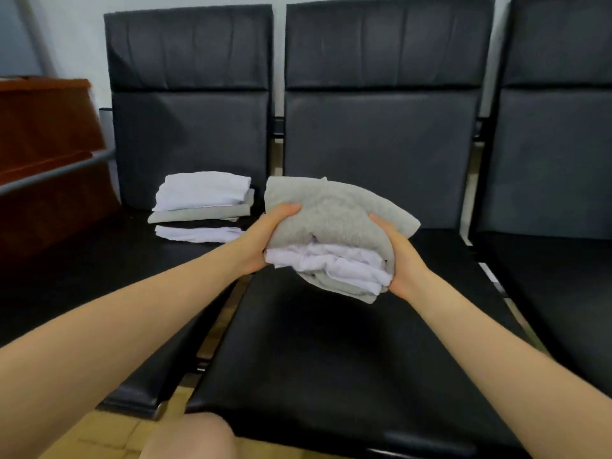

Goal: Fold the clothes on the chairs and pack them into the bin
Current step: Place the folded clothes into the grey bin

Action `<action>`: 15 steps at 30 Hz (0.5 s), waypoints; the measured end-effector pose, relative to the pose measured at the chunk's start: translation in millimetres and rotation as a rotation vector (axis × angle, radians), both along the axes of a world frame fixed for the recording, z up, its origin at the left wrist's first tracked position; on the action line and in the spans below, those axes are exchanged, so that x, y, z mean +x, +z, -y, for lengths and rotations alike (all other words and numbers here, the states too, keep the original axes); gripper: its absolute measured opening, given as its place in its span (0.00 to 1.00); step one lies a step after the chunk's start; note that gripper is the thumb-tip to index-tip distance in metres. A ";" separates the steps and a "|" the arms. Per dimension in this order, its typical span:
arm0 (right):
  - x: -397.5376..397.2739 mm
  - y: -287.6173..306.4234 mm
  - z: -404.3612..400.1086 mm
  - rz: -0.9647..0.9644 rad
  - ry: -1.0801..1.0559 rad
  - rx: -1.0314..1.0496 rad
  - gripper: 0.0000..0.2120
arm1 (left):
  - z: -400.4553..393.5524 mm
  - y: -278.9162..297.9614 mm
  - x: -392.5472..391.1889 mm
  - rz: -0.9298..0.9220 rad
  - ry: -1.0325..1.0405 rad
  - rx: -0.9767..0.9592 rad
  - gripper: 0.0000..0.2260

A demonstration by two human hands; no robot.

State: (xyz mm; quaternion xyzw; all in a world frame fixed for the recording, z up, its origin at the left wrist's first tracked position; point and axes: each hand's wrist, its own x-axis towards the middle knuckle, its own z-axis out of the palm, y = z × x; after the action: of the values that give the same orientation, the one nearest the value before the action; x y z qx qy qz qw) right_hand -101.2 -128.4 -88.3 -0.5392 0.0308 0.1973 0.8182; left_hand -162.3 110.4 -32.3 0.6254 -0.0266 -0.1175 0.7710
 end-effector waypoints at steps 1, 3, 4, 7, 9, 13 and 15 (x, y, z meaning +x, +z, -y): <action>5.9 -7.6 17.5 0.003 -0.011 0.033 0.35 | 15.8 -4.0 9.3 0.005 -0.002 0.004 0.15; 26.1 -16.1 45.6 0.039 -0.010 0.102 0.34 | 43.3 -11.9 33.4 0.032 -0.031 -0.003 0.12; 41.8 -15.3 54.0 0.062 -0.007 0.109 0.33 | 53.8 -15.1 49.0 0.059 -0.044 -0.005 0.13; 95.3 2.2 59.9 0.093 -0.019 0.025 0.31 | 74.7 -11.8 97.3 0.157 0.018 0.025 0.19; 120.6 17.2 57.2 0.062 -0.061 -0.017 0.34 | 80.1 -3.9 127.9 0.201 0.094 0.051 0.22; 115.2 40.9 61.0 -0.072 -0.102 0.000 0.47 | 85.7 17.4 144.7 0.101 0.203 0.093 0.24; 106.4 64.8 67.2 -0.096 -0.116 0.043 0.46 | 91.9 44.9 141.5 0.071 0.172 0.105 0.22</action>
State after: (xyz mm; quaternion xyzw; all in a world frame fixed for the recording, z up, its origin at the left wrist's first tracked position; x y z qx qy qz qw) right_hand 5.2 -195.6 -23.5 -0.5086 0.0968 0.1759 0.8372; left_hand -20.8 18.5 12.6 0.6685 0.0062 -0.0299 0.7431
